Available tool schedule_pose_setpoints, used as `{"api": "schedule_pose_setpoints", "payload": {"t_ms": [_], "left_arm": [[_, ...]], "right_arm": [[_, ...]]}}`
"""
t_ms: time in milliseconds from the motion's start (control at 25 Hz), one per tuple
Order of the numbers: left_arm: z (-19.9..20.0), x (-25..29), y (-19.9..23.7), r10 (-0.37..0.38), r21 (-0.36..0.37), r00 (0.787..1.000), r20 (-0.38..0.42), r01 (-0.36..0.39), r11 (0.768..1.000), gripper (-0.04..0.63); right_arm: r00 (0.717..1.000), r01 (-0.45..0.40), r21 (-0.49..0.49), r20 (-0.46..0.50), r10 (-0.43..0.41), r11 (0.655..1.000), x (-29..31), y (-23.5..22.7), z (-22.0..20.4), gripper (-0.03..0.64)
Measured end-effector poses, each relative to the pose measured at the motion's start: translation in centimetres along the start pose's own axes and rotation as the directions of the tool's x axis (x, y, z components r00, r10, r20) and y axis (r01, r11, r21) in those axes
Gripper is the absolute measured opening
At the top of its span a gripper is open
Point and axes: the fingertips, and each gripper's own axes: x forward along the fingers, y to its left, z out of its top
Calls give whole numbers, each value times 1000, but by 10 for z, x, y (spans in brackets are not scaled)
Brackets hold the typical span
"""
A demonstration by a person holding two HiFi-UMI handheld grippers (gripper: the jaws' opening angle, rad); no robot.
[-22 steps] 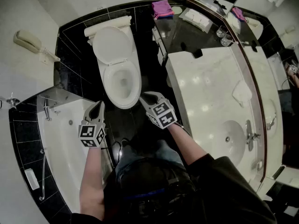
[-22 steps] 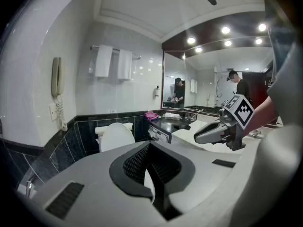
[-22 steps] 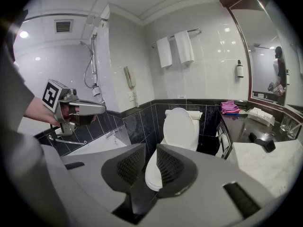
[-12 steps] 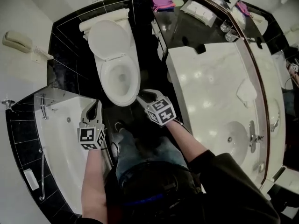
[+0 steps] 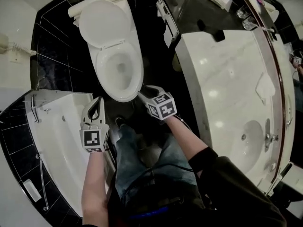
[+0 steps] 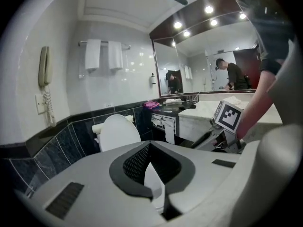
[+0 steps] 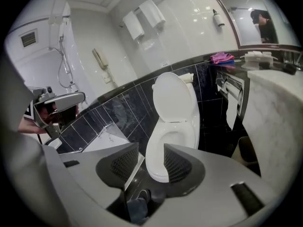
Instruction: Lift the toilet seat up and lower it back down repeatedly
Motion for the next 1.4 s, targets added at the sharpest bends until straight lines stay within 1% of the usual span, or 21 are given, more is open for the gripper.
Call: {"api": "schedule_pose_setpoints", "payload": {"t_ms": [80,160,200,280,400,520,640,760,880,1080,1200,1320,1400], "left_arm": [[-24,15,3,0,-5,1000,-7,0,1000,-15],[-52,29,9,23,-12,1000,-9,-23,1000,-15],[-65,35,12,34,-17,999,-4,-34,999,-15],[-85,47,15,43,-30,999,10,-43,999,-15],[-117,61,19,53,-37,998,22,-53,998,-15],[-147,73,24,64,-44,998,14,-63,997,-15],[-173,81,27,68,-50,998,3,-68,996,-15],[-193,90,28,67,-54,998,-6,-67,996,-15],[-209,98,29,62,-58,998,-16,-62,996,-15],[-224,115,30,50,-48,998,-25,-52,997,-15],[-228,123,33,44,-40,999,-24,-45,998,-15],[-232,129,38,46,-43,999,-29,-48,998,-15],[-232,131,40,48,-46,999,-26,-49,998,-15]], "right_arm": [[1000,9,23,-22,-8,1000,24,-15,-19,195],[999,18,46,-45,-16,999,47,-30,-38,195],[998,20,60,-55,-17,998,58,-37,-46,206],[998,20,106,-66,-13,994,82,-50,-62,206],[998,15,191,-66,-2,982,117,-70,-84,206],[997,18,240,-71,-1,971,149,-88,-106,206],[998,-19,317,-52,37,948,177,-97,-124,206],[997,-71,438,0,79,896,198,-107,-135,201],[995,-96,533,36,91,841,213,-119,-147,199],[995,-98,627,47,87,773,231,-138,-170,199],[994,-110,686,79,77,719,239,-147,-175,199],[992,-127,747,109,68,653,246,-153,-176,199],[992,-126,772,111,63,623,251,-154,-179,198]]}}
